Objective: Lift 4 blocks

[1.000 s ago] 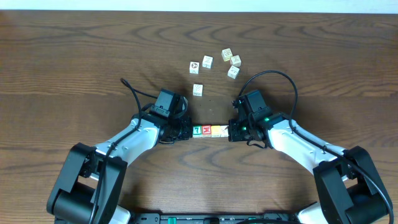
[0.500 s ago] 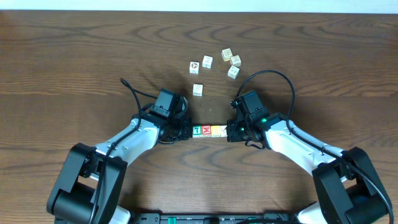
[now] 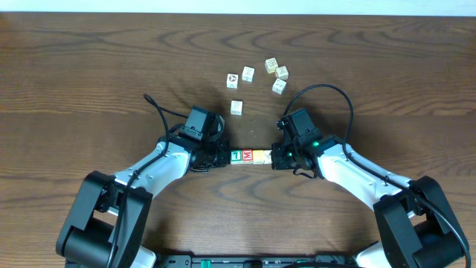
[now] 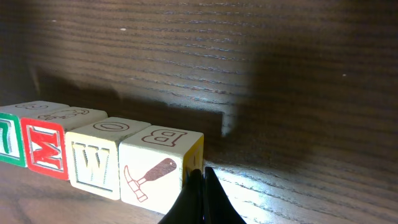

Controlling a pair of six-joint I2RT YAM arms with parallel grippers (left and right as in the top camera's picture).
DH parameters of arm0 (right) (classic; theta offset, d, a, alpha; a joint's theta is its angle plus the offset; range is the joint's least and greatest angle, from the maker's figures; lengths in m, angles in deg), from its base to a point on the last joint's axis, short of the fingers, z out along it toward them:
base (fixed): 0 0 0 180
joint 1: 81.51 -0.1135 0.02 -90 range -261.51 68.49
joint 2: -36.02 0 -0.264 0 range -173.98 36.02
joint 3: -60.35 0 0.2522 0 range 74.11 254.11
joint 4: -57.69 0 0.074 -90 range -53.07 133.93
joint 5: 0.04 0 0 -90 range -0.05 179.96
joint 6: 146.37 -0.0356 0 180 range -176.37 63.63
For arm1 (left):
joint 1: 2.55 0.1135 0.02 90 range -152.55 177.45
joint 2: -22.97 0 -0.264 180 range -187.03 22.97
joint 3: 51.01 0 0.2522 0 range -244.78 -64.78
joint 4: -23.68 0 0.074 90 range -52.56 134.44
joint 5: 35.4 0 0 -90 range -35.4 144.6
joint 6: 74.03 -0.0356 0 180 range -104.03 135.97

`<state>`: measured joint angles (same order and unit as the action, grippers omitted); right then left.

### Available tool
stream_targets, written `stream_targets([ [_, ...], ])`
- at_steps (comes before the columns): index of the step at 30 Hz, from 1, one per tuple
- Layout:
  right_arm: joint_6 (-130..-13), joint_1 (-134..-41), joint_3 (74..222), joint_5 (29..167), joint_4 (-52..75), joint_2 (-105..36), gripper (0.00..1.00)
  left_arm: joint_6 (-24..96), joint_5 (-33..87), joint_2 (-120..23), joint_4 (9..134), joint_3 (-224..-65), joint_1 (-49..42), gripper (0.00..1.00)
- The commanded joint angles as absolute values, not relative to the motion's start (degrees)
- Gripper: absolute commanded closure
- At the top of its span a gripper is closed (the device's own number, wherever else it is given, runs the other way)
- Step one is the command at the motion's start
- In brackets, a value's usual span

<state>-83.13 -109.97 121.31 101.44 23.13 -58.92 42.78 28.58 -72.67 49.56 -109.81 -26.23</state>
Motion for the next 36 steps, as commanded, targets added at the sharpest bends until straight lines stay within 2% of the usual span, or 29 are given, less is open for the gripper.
stream_targets([
  [1, -84.7, -113.8, 124.1, 114.2, 24.9, -57.6, 0.99, 43.5, 17.5, -72.6, 47.8, -110.8, -28.8, 0.93],
  [36, -83.3, -112.8, 128.0, 114.8, 21.4, -56.3, 0.99, 43.5, 17.5, -70.0, 47.8, -110.8, -28.8, 0.93],
])
